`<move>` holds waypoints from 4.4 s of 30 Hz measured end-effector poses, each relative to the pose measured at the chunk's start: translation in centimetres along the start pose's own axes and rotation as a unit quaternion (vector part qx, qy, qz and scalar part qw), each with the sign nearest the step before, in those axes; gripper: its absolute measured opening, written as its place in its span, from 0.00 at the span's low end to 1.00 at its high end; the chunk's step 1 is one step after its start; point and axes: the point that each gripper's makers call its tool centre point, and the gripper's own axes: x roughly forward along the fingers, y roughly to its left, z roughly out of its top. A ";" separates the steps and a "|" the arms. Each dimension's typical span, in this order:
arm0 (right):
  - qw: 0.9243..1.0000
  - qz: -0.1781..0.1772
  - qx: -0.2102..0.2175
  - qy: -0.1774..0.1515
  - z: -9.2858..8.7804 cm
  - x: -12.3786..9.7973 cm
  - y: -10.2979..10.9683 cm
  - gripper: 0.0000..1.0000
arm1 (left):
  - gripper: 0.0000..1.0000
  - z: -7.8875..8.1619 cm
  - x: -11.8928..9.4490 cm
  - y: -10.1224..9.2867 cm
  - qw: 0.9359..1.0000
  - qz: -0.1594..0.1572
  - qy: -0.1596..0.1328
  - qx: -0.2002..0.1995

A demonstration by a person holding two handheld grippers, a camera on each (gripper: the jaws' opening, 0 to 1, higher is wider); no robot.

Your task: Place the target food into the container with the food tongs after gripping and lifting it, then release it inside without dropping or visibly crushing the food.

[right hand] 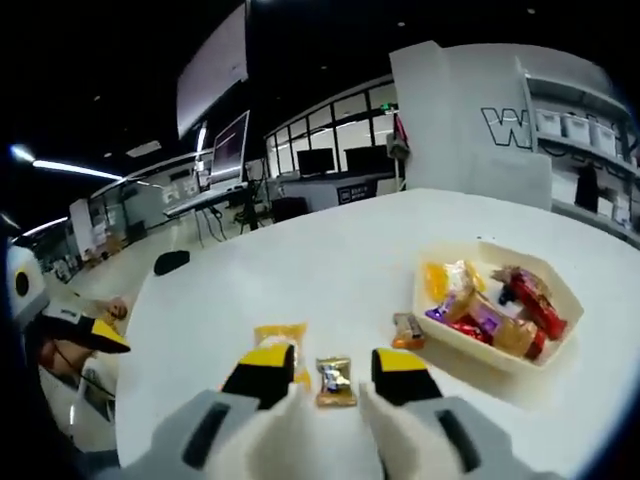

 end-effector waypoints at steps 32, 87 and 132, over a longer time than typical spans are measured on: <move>1.000 -0.010 -0.012 0.009 -0.1 -0.8 0.0 0.17 | 0.96 0.2 0.1 -0.7 1.000 -0.005 0.002 0.008; 0.998 -0.062 0.017 -0.024 2.4 -7.8 -5.5 0.19 | 0.96 1.3 -0.2 -1.8 1.000 -0.011 -0.011 0.022; 0.995 -0.100 0.004 -0.027 9.2 -6.0 -12.6 0.19 | 0.96 1.3 0.9 -0.4 1.000 -0.007 -0.005 0.009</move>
